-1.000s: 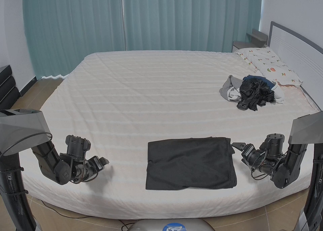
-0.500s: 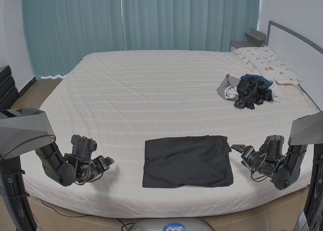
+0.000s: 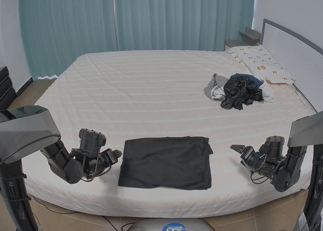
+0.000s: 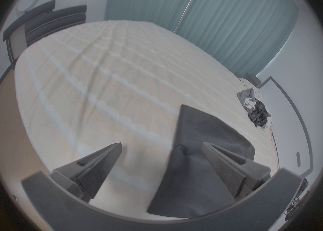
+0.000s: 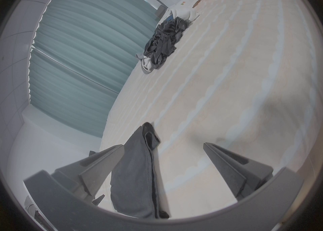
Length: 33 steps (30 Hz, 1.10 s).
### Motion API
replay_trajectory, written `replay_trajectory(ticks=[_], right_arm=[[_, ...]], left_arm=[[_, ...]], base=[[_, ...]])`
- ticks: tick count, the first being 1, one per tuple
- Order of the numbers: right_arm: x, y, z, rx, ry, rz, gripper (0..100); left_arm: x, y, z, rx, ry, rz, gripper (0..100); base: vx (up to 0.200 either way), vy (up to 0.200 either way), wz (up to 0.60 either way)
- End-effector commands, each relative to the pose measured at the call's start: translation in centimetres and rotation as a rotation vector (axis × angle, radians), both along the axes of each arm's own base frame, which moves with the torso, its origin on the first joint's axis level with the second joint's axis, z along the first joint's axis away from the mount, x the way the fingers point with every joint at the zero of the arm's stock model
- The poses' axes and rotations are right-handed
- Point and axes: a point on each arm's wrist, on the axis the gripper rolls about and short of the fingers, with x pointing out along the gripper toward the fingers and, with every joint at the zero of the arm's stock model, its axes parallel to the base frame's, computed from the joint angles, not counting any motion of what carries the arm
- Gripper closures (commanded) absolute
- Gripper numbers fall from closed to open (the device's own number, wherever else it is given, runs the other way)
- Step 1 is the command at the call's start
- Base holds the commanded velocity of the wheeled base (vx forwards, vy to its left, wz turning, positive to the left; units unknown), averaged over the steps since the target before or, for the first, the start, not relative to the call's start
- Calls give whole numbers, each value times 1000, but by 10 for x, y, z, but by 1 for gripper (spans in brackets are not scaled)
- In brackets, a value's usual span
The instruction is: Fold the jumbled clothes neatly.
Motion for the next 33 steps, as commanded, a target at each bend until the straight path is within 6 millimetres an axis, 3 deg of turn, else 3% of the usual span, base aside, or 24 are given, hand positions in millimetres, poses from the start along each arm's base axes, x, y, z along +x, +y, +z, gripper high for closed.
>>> replay_trajectory(ticks=[1,7,17,33], right_arm=[[-7,1,-2,-2,-2,8,0],[-11,6,-2,-1,0,29,0],[-16,10,-16,-9,30,45,0],[-22,25,-25,-19,57,98,0]], left_arm=[[8,-9,10,15,-62,15,0],[26,-10,17,40,-117,-9,0],[73,-26,-22,21,-123,-11,0],[107,-25,-34,-42,-164,-24,0]], base=[[0,0,0],[0,0,0],[0,0,0],[0,0,0]])
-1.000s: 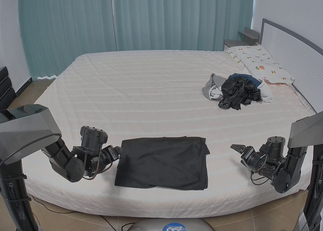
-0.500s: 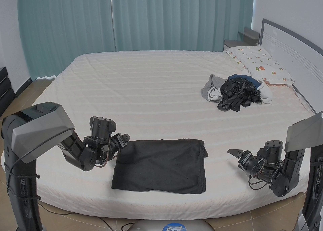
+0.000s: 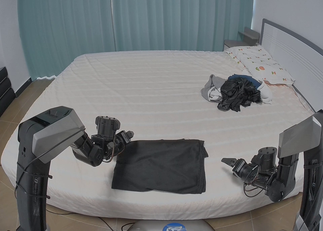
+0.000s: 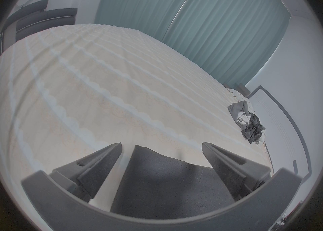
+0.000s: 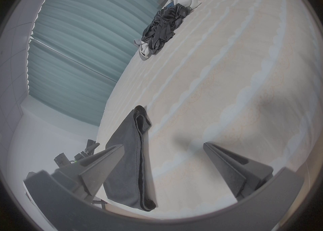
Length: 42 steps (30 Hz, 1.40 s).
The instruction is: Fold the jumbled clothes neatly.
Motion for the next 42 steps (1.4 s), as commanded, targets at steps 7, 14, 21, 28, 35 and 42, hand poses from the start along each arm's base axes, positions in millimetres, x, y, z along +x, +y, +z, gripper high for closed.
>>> replay_trajectory(ticks=[7,14,21,28,35,42], right_arm=[[-1,2,-3,-1,8,9,0],[-5,8,-5,-4,17,32,0],[-12,22,-5,-33,18,60,0],[-18,42,-6,-73,-5,156,0],[-24,64,-15,-130,-26,268,0],[-25,75,-16,-187,-69,344,0]], left_arm=[[6,-1,-18,1,26,-6,0],[6,-2,-24,-1,36,-13,100],[12,4,-18,-69,20,56,100],[10,5,-16,-67,21,60,100],[10,5,-15,-69,21,61,100],[8,4,-18,-63,31,59,100]], base=[[0,0,0],[0,0,0],[0,0,0],[0,0,0],[0,0,0],[0,0,0]])
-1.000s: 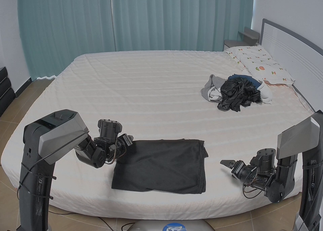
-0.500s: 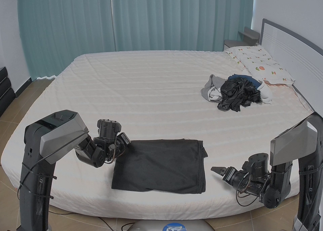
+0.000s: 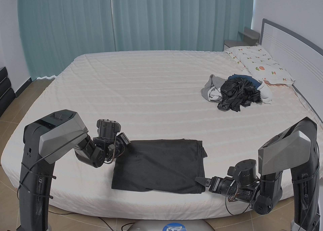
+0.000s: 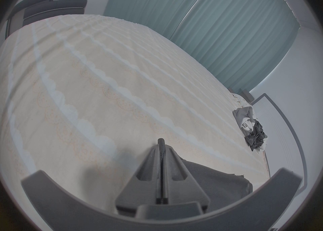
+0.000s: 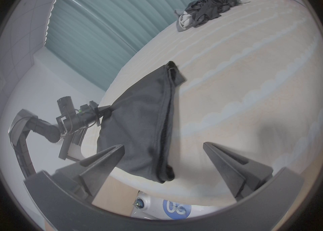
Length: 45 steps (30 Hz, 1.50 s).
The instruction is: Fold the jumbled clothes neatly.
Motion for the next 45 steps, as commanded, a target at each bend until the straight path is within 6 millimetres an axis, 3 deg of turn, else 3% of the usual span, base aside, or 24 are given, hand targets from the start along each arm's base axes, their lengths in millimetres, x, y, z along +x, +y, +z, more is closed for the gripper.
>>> replay_trajectory(ticks=[1,8,31,32,33,34,39,45], right_arm=[[-1,7,-2,-5,-5,30,100],[-12,10,-5,-63,30,85,100],[-16,0,-7,-125,63,92,100],[-16,0,-7,-125,63,94,100],[-16,0,-7,-125,59,95,100],[-15,0,-7,-125,56,98,0],[-9,0,1,-103,19,85,0],[32,-10,16,-68,-67,-19,0]], left_arm=[[-1,0,0,1,1,0,100],[-1,0,-1,1,4,0,100],[-4,0,-5,25,21,3,100],[-5,1,-5,26,23,3,0],[-7,0,-6,30,27,-3,0],[-8,1,-6,36,31,-6,0],[-15,0,-11,61,49,-26,0],[-15,8,11,34,11,4,0]], base=[[0,0,0],[0,0,0],[0,0,0],[0,0,0],[0,0,0],[0,0,0],[0,0,0],[0,0,0]])
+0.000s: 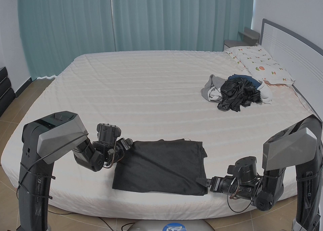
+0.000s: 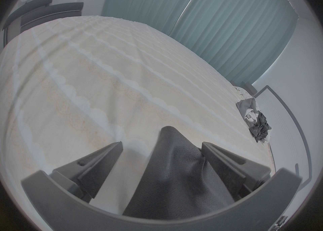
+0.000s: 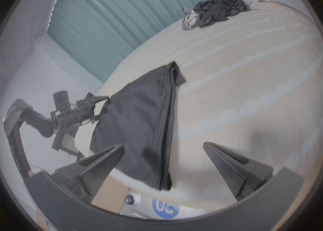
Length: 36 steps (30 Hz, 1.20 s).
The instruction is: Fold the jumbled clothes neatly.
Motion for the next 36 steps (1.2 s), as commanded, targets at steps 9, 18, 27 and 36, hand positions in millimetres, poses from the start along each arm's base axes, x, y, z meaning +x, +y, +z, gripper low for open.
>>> replay_trajectory(ticks=[9,18,27,36], right_arm=[[95,8,24,74,-141,-117,0],[141,25,-2,55,-147,-156,0],[156,32,-5,72,-169,-201,100],[165,22,1,103,-167,-247,100]], left_arm=[[1,17,42,-104,-69,86,0],[-1,20,35,-100,-51,88,0],[-2,21,32,-94,-41,89,0],[-2,20,32,-91,-42,86,0]], base=[[0,0,0],[0,0,0],[0,0,0],[0,0,0]])
